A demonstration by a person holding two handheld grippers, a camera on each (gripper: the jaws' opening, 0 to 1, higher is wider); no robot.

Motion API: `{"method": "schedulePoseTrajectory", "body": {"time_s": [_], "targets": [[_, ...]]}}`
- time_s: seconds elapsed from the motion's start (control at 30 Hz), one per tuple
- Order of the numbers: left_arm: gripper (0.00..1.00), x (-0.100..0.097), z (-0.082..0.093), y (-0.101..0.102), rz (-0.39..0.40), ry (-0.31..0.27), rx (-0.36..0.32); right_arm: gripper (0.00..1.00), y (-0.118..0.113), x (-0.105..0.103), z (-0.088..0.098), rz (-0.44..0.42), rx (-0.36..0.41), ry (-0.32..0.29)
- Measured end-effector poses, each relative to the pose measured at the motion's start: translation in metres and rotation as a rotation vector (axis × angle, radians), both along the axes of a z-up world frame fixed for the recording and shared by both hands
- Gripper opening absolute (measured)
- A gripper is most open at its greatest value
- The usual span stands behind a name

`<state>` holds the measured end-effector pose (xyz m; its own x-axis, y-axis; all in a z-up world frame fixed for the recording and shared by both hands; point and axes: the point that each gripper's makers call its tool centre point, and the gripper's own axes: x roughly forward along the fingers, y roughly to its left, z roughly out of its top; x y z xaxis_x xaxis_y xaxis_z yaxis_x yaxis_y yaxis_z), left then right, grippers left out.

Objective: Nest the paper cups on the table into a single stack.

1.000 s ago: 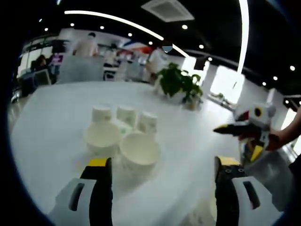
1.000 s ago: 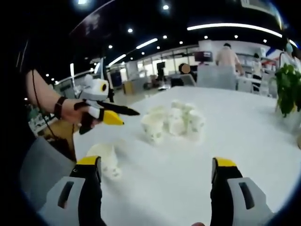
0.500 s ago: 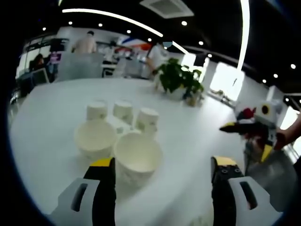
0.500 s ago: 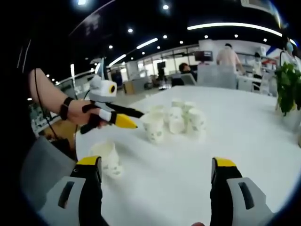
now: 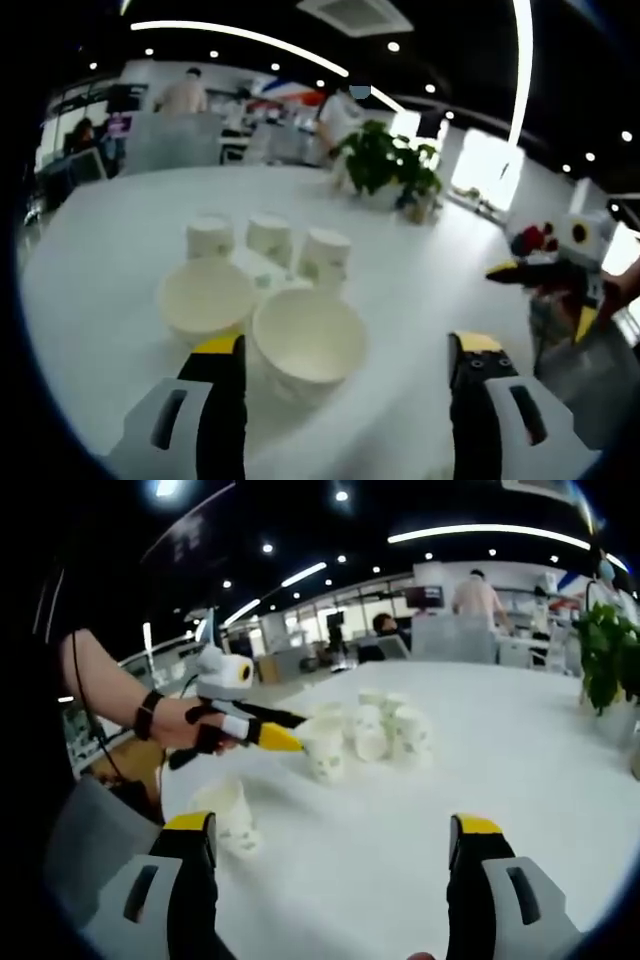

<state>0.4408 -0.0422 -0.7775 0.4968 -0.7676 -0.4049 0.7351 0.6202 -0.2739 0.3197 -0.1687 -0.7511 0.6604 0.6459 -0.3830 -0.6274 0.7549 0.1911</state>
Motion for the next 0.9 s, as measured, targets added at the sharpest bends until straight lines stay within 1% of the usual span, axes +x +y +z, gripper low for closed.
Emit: {"method": "schedulePoseTrajectory", "body": {"time_s": [0.1, 0.3, 0.4, 0.47, 0.57, 0.8, 0.9], "targets": [[0.81, -0.001, 0.000, -0.002, -0.006, 0.005, -0.005, 0.95, -0.001, 0.000, -0.001, -0.004, -0.001, 0.004], [0.76, 0.002, 0.000, -0.005, -0.014, -0.007, -0.001, 0.95, 0.001, -0.001, -0.004, 0.002, 0.000, 0.014], [0.74, 0.003, -0.003, -0.004, -0.024, -0.016, 0.020, 0.94, 0.001, 0.000, -0.002, 0.000, 0.010, 0.015], [0.73, 0.005, -0.002, -0.004, -0.018, -0.021, 0.015, 0.94, 0.001, 0.002, 0.000, -0.004, 0.016, 0.011], [0.69, 0.006, -0.003, -0.006, -0.023, -0.020, 0.010, 0.94, 0.000, 0.003, 0.000, -0.007, 0.020, 0.013], [0.66, 0.008, -0.004, -0.011, -0.029, -0.019, 0.006, 0.94, -0.001, 0.002, -0.002, 0.000, 0.018, 0.021], [0.62, 0.008, -0.004, -0.012, -0.034, -0.021, 0.002, 0.94, -0.003, 0.002, -0.003, -0.007, 0.021, 0.025]]}}
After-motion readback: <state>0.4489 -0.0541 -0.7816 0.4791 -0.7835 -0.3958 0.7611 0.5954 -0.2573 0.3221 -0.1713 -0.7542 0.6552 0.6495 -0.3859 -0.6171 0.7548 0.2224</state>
